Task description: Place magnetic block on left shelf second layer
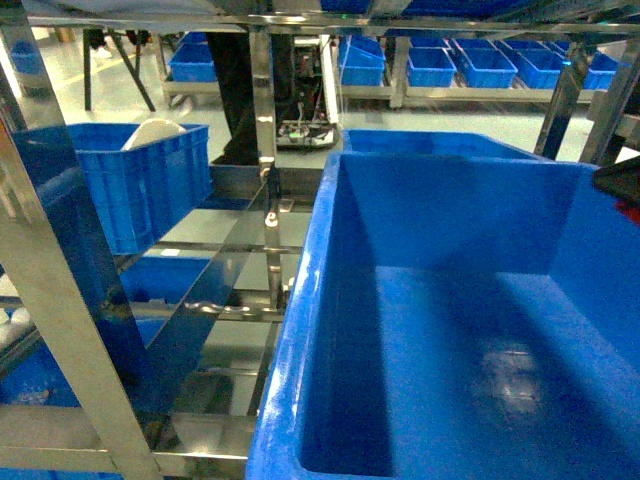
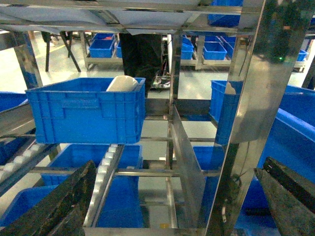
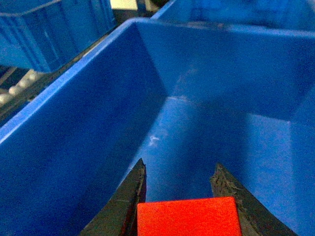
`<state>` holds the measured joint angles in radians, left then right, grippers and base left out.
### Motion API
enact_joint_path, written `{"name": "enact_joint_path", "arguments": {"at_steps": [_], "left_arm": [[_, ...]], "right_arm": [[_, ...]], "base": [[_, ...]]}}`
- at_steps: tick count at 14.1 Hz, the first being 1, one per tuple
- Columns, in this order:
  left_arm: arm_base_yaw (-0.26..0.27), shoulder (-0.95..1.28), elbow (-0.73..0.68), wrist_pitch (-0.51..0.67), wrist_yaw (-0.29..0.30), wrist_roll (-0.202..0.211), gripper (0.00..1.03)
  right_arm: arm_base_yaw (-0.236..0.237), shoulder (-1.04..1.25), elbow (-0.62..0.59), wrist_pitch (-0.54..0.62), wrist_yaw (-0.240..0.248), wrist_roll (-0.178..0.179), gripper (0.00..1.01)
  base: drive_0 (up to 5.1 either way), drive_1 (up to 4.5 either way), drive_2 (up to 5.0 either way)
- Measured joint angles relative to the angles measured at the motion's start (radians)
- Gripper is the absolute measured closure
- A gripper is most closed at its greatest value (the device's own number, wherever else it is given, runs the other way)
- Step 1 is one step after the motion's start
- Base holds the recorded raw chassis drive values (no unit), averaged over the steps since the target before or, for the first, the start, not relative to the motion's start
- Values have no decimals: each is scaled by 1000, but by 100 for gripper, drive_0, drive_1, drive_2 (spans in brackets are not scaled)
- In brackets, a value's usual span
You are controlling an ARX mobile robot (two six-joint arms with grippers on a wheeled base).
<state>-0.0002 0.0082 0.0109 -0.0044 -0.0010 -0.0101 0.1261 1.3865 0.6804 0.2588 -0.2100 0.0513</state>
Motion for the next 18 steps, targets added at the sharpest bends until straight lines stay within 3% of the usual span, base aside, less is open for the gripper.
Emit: {"name": "enact_joint_path", "arguments": {"at_steps": [3,6,7,8,12,14,17,18], "left_arm": [[0,0,0,0,0,0,5],[0,0,0,0,0,0,5],[0,0,0,0,0,0,5],[0,0,0,0,0,0,5],[0,0,0,0,0,0,5],[0,0,0,0,0,0,5],[0,0,0,0,0,0,5],[0,0,0,0,0,0,5]], "right_arm": [[52,272,108,-8,16,6,68],[57,508,173,61,43,35,68],[71,581,218,85,109,34,68],[84,538,177,258,142,10,37],[92,294,20,283,208,-34,2],[97,55,-89,227,256,-90,3],[53,-264,-167,55,309,-99,3],[41,-343,-164,59,324,-97,3]], "base": [[0,0,0],[0,0,0],[0,0,0],[0,0,0],[0,0,0],[0,0,0],[0,0,0],[0,0,0]]}}
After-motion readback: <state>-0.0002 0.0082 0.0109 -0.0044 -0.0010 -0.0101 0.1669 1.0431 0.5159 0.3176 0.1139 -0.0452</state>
